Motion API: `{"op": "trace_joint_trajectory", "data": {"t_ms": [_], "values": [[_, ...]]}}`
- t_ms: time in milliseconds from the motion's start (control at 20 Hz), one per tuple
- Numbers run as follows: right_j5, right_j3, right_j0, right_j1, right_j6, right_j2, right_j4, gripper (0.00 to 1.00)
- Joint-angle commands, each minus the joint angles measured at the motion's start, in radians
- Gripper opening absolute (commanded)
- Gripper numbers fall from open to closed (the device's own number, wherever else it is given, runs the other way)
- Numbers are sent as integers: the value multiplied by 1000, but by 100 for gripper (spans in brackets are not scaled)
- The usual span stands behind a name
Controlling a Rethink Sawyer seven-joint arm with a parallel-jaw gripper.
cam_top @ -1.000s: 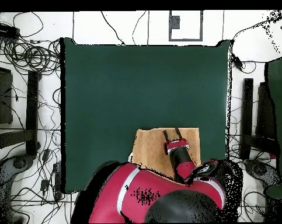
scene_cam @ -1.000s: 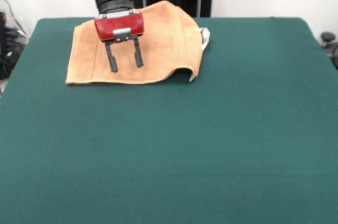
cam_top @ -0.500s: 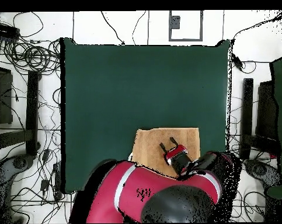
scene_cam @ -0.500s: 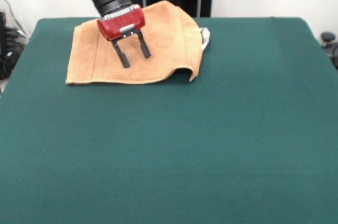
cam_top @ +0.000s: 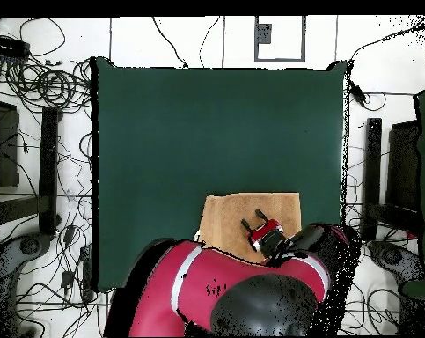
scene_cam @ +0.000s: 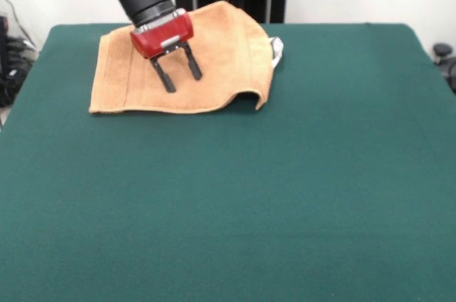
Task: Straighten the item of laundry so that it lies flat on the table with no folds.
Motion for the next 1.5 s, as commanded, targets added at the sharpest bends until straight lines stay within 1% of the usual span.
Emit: {"op": "trace_joint_trajectory", "data": {"t_ms": [50,200,250,300,350,450,500,550,650,750,1000,1200,1500], "values": [[139,-80,4,104,116,207,61,100],[121,-56,-28,104,-50,208,171,100],[104,-33,-41,102,-149,202,249,100],[93,-22,-45,101,-193,195,288,100],[62,4,-53,100,-286,182,372,100],[2,42,-51,103,-391,150,497,100],[-19,54,-46,105,-416,136,533,100],[-55,76,-39,108,-458,118,596,100],[-103,99,-23,120,-491,87,666,100],[-126,105,-4,131,-484,63,698,100],[-151,98,25,156,-464,21,735,100],[-148,93,48,158,-437,-5,739,100],[-139,76,60,170,-398,-21,736,100]]}}
